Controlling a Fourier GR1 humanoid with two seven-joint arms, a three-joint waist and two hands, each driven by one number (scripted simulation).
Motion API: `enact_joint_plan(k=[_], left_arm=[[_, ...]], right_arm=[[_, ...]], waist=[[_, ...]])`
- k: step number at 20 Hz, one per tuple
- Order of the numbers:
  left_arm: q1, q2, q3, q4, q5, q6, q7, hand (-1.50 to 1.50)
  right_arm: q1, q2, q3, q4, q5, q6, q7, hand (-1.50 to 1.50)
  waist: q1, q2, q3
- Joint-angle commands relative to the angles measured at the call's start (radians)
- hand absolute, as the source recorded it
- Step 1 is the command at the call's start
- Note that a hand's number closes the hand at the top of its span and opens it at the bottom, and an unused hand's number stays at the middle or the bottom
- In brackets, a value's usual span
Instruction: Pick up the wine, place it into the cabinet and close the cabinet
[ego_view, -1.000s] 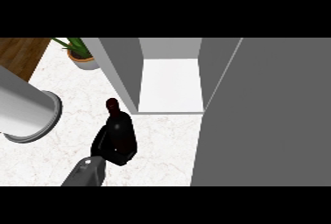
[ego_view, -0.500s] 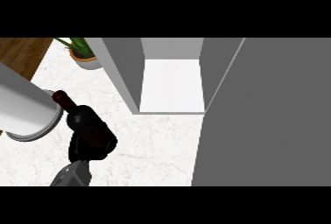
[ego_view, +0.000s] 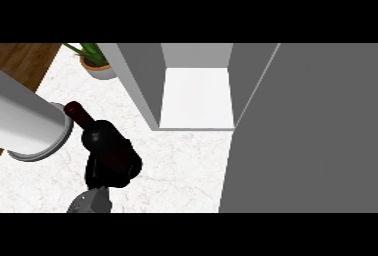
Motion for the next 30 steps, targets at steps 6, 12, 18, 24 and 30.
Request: enact_joint_plan(k=[6,12,18,24,30], left_arm=[[0.166,-0.020,-0.335,-0.343,0.119,0.225,0.114,1.50],[0.130,-0.021,-0.446,-0.410,0.195,0.388,0.177,1.50],[0.074,-0.021,-0.540,-0.373,0.300,0.542,0.155,1.50],[-0.038,-0.021,-0.627,-0.247,0.414,0.641,0.074,1.50],[-0.104,-0.021,-0.606,-0.062,0.453,0.534,-0.042,1.50]], right_arm=[[-0.081,-0.015,-0.042,-0.034,-0.075,-0.022,0.081,-1.50],[0.012,-0.015,-0.051,-0.036,-0.102,0.030,0.005,-1.50],[0.004,0.023,0.039,-0.082,-0.014,-0.023,0.059,-1.50],[-0.023,0.016,0.035,-0.031,-0.019,-0.012,0.057,-1.50],[0.049,-0.032,-0.103,0.012,-0.146,0.074,-0.059,-1.50]], waist=[[-0.001,0.001,-0.001],[-0.006,0.002,-0.001],[-0.009,0.002,-0.001],[-0.011,0.003,-0.001],[-0.013,0.004,-0.001]])
